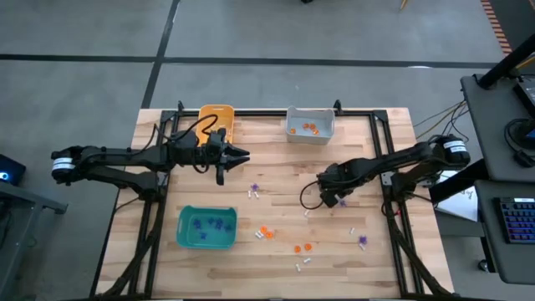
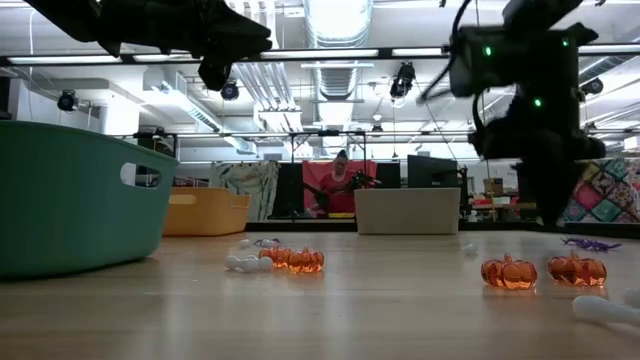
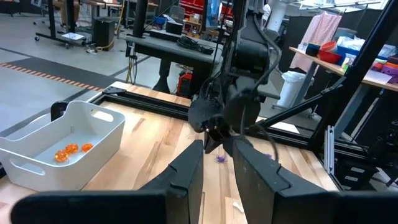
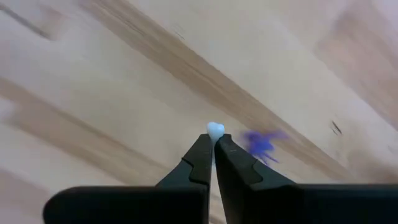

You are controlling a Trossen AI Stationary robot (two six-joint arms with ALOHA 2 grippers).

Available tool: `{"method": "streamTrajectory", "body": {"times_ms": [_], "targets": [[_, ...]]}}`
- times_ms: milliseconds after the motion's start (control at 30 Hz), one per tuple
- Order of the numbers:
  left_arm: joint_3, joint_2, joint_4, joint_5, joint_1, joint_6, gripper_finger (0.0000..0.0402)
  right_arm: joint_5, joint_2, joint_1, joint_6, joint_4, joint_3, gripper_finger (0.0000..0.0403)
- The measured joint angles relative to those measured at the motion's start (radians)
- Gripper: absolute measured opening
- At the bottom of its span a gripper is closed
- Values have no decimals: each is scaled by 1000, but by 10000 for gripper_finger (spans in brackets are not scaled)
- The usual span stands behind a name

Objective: Sort Halloween decoration
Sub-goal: Put the white bone toy into the orange bin

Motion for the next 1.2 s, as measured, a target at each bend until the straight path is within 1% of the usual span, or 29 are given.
{"method": "streamTrajectory", "body": {"times_ms": [67,167,267,333,500,667,833,967,1133,1200], "targets": [[0,0,6,0,0,0,71,7,-28,0,-19,33,15,9],[0,0,19,0,0,0,71,13,-60,-2,-66,136,32,9],[0,0,32,0,0,0,71,15,-74,-12,-146,289,44,9],[0,0,47,0,-2,0,71,16,-74,-24,-230,412,49,9],[0,0,65,1,-2,0,71,3,-31,-67,-457,724,56,9],[0,-2,77,1,-2,0,71,3,56,-137,-658,935,117,9],[0,-14,88,1,-2,1,71,3,201,-209,-808,963,273,9],[0,-37,86,2,-2,5,71,3,341,-247,-918,964,429,9],[0,-87,82,2,-2,28,71,-6,517,-281,-984,971,620,9],[0,-112,80,2,-2,42,71,-30,581,-293,-994,970,690,9]]}}
